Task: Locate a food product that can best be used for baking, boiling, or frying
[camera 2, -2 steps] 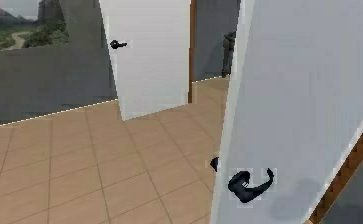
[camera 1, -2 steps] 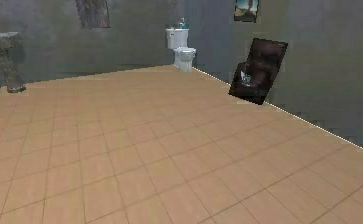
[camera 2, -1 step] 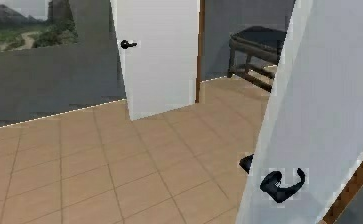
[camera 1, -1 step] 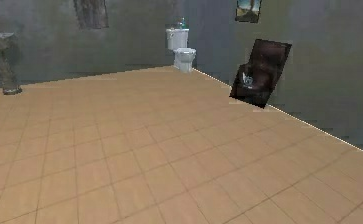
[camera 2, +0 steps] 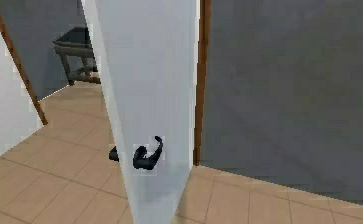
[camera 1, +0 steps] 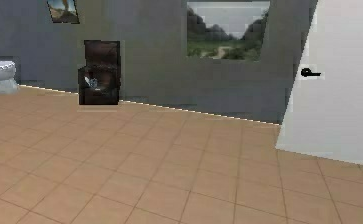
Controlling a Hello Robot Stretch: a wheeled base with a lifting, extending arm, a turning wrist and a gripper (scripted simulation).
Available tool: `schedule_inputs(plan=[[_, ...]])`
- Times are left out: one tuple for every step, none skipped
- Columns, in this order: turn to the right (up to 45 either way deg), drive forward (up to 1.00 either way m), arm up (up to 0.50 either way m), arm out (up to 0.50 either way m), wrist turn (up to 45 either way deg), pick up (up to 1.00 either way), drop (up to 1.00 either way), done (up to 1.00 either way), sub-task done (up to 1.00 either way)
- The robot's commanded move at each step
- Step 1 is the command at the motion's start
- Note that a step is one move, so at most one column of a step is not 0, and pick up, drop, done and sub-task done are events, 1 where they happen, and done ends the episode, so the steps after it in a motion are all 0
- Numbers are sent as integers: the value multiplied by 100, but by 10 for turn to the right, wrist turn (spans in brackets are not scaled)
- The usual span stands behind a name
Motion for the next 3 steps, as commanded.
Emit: schedule_inputs(plan=[[120, 0, 0, 0, 0, 0, 0, 0, 0], [0, 55, 0, 0, 0, 0, 0, 0, 0], [450, 0, 0, 0, 0, 0, 0, 0, 0]])
